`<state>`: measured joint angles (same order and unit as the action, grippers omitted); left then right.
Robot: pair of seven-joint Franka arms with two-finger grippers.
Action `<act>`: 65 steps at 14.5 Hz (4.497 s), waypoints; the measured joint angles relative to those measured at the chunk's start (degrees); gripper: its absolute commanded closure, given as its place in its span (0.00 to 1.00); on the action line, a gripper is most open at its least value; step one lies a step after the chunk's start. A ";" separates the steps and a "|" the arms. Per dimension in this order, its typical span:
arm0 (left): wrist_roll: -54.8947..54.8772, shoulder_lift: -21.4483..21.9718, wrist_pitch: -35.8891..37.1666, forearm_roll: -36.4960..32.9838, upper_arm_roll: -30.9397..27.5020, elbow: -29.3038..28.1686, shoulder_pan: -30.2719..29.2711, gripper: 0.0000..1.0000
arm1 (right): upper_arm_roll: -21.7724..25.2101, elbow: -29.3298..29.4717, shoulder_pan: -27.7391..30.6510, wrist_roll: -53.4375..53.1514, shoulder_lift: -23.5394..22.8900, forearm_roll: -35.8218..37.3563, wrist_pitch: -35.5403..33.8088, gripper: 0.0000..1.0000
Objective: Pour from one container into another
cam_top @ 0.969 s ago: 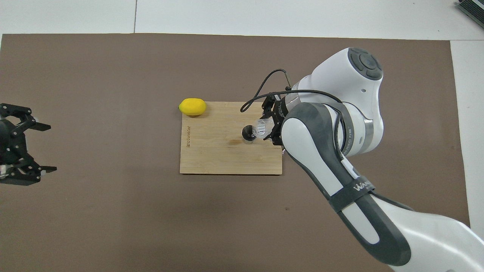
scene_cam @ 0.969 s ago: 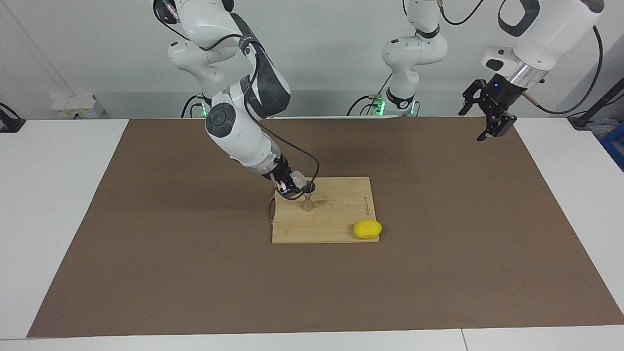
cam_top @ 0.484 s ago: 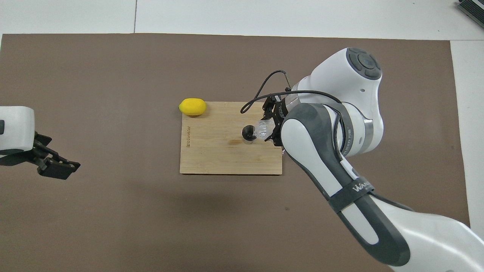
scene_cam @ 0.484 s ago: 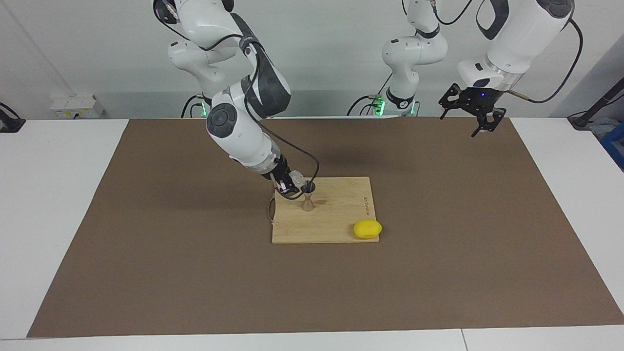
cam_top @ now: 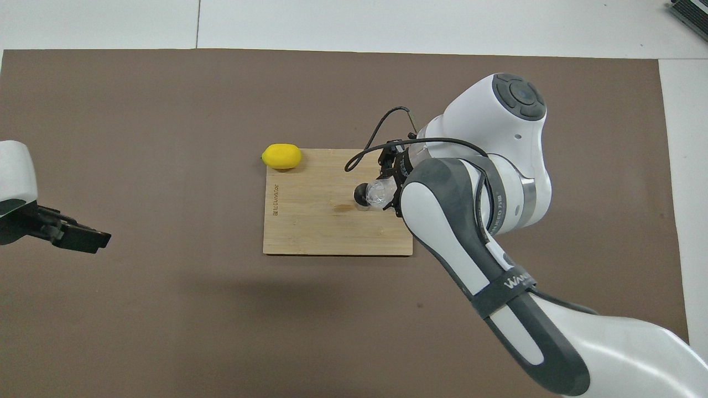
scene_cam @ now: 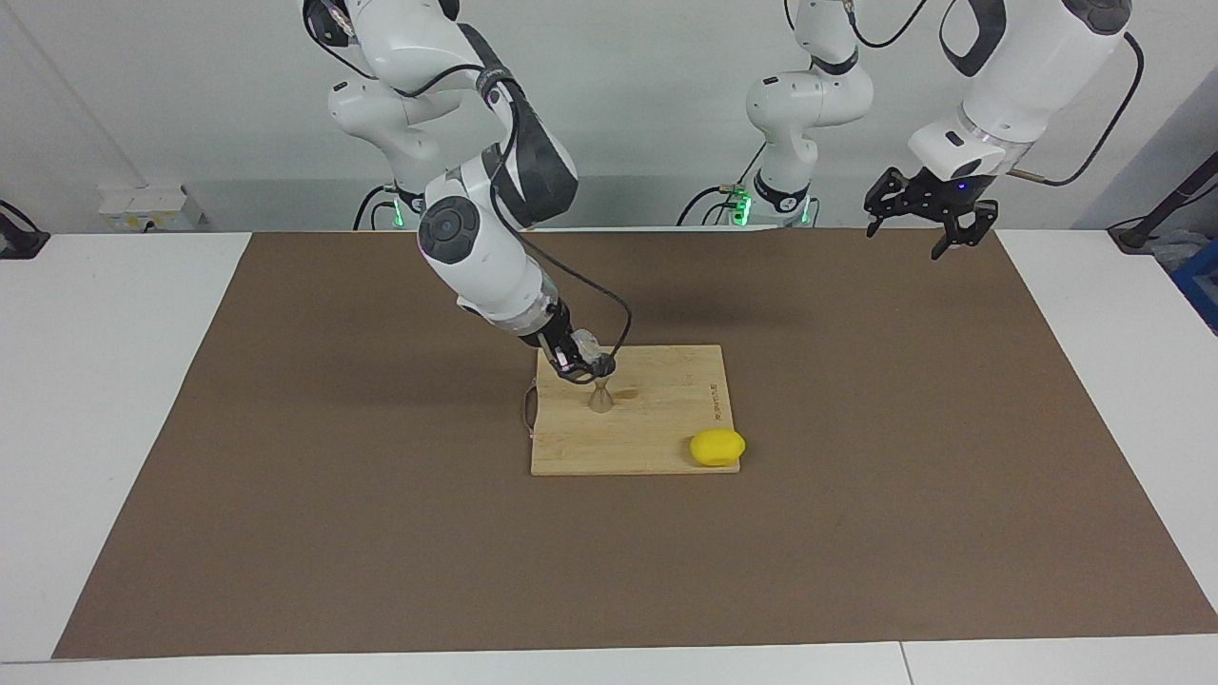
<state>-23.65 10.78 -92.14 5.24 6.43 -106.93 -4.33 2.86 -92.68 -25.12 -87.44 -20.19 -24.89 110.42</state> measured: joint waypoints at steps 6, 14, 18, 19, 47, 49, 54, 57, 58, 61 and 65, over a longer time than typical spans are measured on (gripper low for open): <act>4.66 0.14 0.69 -0.03 -0.47 0.02 -3.70 0.00 | 0.00 0.38 -0.48 -1.28 0.00 1.39 0.00 1.00; 13.77 -0.30 -1.88 -0.03 -0.52 0.41 -3.33 0.00 | 0.02 0.42 -0.77 -1.71 -0.04 2.33 0.00 1.00; 13.78 -5.55 -1.94 -0.23 -4.71 5.30 1.10 0.00 | 0.02 0.46 -0.81 -2.57 -0.07 2.68 0.00 1.00; 14.05 -6.98 -2.03 -0.61 -6.60 6.37 3.49 0.00 | 0.01 0.47 -0.82 -2.62 -0.07 2.92 0.00 1.00; 26.32 -10.40 -0.11 -2.38 -6.96 11.56 4.68 0.00 | 0.58 0.83 0.05 -2.98 -0.19 -3.15 0.03 1.00; 26.37 -10.39 -0.18 -2.39 -6.95 11.61 4.67 0.00 | 0.57 0.93 0.81 -2.21 -0.19 -3.83 0.03 1.00; 26.43 -10.39 -0.22 -2.39 -6.92 11.68 4.66 0.00 | 0.61 1.15 4.84 1.68 -0.19 -9.71 -0.52 1.00; 26.43 -10.39 -0.22 -2.39 -6.84 11.67 4.66 0.00 | 0.64 1.15 8.25 4.92 -0.19 -14.35 -2.18 1.00; 26.43 -10.39 -0.22 -2.39 -6.78 11.67 4.66 0.00 | 0.64 1.14 9.36 5.76 -0.19 -15.83 -2.58 1.00; 26.43 -10.39 -0.22 -2.39 -6.71 11.67 4.66 0.00 | 0.66 0.58 12.49 8.66 -0.19 -21.28 -3.13 1.00; 26.43 -10.39 -0.22 -2.39 -6.75 11.67 4.62 0.00 | 0.71 -2.38 17.30 12.65 0.14 -29.76 -3.17 1.00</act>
<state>2.78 0.39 -92.36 2.85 -0.32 -95.26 0.29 3.57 -95.07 -7.82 -74.79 -20.05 -54.65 107.25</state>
